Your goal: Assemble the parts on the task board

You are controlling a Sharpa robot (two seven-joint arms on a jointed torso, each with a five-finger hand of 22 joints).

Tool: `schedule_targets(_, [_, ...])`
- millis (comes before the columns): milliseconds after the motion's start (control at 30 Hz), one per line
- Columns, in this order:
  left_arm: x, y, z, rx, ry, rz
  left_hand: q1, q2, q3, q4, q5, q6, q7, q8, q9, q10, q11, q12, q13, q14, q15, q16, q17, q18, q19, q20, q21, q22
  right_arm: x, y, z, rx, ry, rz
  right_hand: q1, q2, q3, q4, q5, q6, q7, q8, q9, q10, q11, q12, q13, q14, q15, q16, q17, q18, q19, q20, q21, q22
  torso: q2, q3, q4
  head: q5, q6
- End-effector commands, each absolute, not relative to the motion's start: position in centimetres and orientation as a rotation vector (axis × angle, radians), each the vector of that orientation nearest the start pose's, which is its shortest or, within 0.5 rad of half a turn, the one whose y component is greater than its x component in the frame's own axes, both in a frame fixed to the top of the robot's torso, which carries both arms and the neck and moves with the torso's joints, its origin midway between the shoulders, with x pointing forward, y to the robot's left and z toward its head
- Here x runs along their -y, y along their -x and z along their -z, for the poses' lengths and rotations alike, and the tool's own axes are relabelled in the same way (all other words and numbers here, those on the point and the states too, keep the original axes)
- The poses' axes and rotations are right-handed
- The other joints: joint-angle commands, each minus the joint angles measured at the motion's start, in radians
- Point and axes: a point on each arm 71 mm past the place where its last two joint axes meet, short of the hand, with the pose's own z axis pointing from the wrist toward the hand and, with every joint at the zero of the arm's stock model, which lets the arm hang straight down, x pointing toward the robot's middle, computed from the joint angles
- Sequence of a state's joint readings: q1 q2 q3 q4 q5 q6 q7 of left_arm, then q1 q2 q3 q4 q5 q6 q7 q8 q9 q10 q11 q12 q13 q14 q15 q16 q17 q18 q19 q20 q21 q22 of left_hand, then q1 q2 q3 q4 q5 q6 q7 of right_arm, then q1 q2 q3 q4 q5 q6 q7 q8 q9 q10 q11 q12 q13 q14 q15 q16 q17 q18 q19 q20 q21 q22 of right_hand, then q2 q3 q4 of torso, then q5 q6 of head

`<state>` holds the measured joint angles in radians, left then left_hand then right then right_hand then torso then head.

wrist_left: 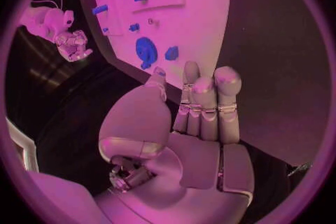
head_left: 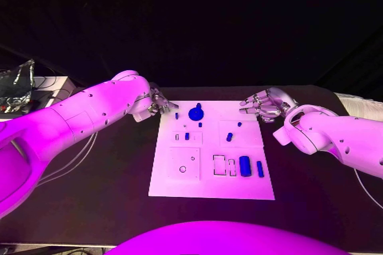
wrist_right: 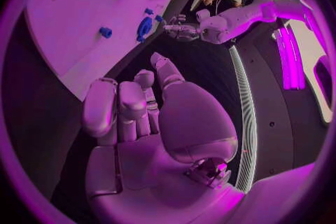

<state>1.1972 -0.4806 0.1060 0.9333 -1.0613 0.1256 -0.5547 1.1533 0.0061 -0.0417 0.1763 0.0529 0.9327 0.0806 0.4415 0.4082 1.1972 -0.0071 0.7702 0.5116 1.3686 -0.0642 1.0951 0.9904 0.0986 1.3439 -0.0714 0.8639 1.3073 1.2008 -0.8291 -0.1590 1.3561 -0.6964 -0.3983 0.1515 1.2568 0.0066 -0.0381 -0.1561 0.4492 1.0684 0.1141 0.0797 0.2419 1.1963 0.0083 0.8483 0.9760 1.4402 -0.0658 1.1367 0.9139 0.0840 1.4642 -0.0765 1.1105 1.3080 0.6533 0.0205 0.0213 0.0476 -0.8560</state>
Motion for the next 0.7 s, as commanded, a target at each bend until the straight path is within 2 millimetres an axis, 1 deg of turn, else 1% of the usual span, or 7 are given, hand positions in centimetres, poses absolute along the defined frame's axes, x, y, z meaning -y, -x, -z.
schedule_targets(33, [-20.4,-57.9,22.4,-2.249,0.505,0.304,-0.005,-0.006,0.007,0.001,-0.001,-0.003,-0.002,0.004,-0.002,-0.009,0.0,0.005,0.002,0.002,0.002,0.007,0.0,0.0,0.0,0.0,0.002,0.058,25.0,-50.0,23.1,-1.703,-0.521,-0.945,-0.001,0.007,-0.002,-0.006,0.003,0.001,0.002,-0.005,-0.001,0.0,-0.009,-0.002,0.001,-0.001,-0.005,-0.006,-0.001,0.0,0.076,-0.008,-0.005,0.153,0.001,-0.0006,-0.0016,0.001,-0.001])
schedule_targets(200, [-19.9,-58.0,22.7,-2.258,0.508,0.316,-0.014,-0.005,0.007,0.007,-0.001,-0.001,-0.003,0.009,-0.002,-0.01,0.0,0.006,0.002,0.001,0.001,0.008,0.0,0.0,0.0,-0.001,0.002,0.059,25.0,-50.0,23.1,-1.703,-0.52,-0.946,-0.001,0.007,-0.002,-0.006,0.003,0.001,0.002,-0.005,-0.001,0.0,-0.009,-0.002,0.001,-0.001,-0.005,-0.006,-0.001,0.0,0.076,-0.008,-0.005,0.153,0.001,0.0007,-0.0011,0.003,-0.002])
schedule_targets(367, [-19.5,-58.0,22.7,-2.254,0.52,0.339,-0.027,-0.001,0.004,0.017,-0.001,0.0,-0.004,0.013,-0.001,-0.008,-0.001,0.007,0.002,0.002,0.001,0.011,0.002,-0.001,0.001,-0.001,0.005,0.061,24.9,-50.0,23.1,-1.704,-0.52,-0.947,-0.001,0.007,-0.002,-0.006,0.003,0.001,0.002,-0.005,-0.001,0.0,-0.009,-0.002,0.001,-0.001,-0.005,-0.006,-0.001,0.0,0.076,-0.008,-0.005,0.153,-0.001,0.0002,-0.0008,0.003,-0.005])
schedule_targets(533, [-19.3,-57.9,22.7,-2.256,0.526,0.356,-0.032,0.002,0.002,0.023,-0.001,0.0,-0.004,0.014,-0.002,-0.007,-0.001,0.008,0.003,0.003,0.001,0.016,0.006,-0.001,0.003,-0.001,0.01,0.063,24.9,-50.0,23.1,-1.704,-0.519,-0.947,-0.001,0.007,-0.002,-0.006,0.003,0.001,0.002,-0.005,-0.001,0.0,-0.009,-0.002,0.001,-0.001,-0.005,-0.006,-0.001,0.0,0.076,-0.008,-0.005,0.153,-0.001,0.0005,-0.001,0.003,-0.005])
schedule_targets(600, [-19.2,-57.9,22.7,-2.259,0.524,0.361,-0.027,0.001,0.003,0.021,-0.001,0.0,-0.004,0.015,-0.002,-0.007,-0.001,0.008,0.003,0.003,0.001,0.018,0.008,-0.002,0.003,-0.001,0.012,0.065,24.8,-50.0,23.1,-1.704,-0.519,-0.948,-0.001,0.007,-0.002,-0.006,0.003,0.001,0.002,-0.005,-0.001,0.0,-0.009,-0.002,0.001,-0.001,-0.005,-0.006,-0.001,0.0,0.076,-0.008,-0.005,0.153,-0.001,0.0006,-0.0012,0.003,-0.005])
schedule_targets(700, [-19.0,-57.9,22.8,-2.267,0.52,0.365,-0.006,0.0,0.009,0.003,-0.001,0.002,-0.005,0.018,-0.001,-0.007,-0.001,0.008,0.003,0.003,0.001,0.02,0.009,-0.002,0.003,-0.001,0.014,0.067,24.8,-50.0,23.1,-1.705,-0.519,-0.948,-0.001,0.007,-0.002,-0.006,0.003,0.001,0.002,-0.005,-0.001,0.0,-0.009,-0.002,0.001,-0.001,-0.005,-0.006,-0.001,0.0,0.076,-0.008,-0.005,0.153,-0.001,0.0005,-0.0009,0.003,-0.005])
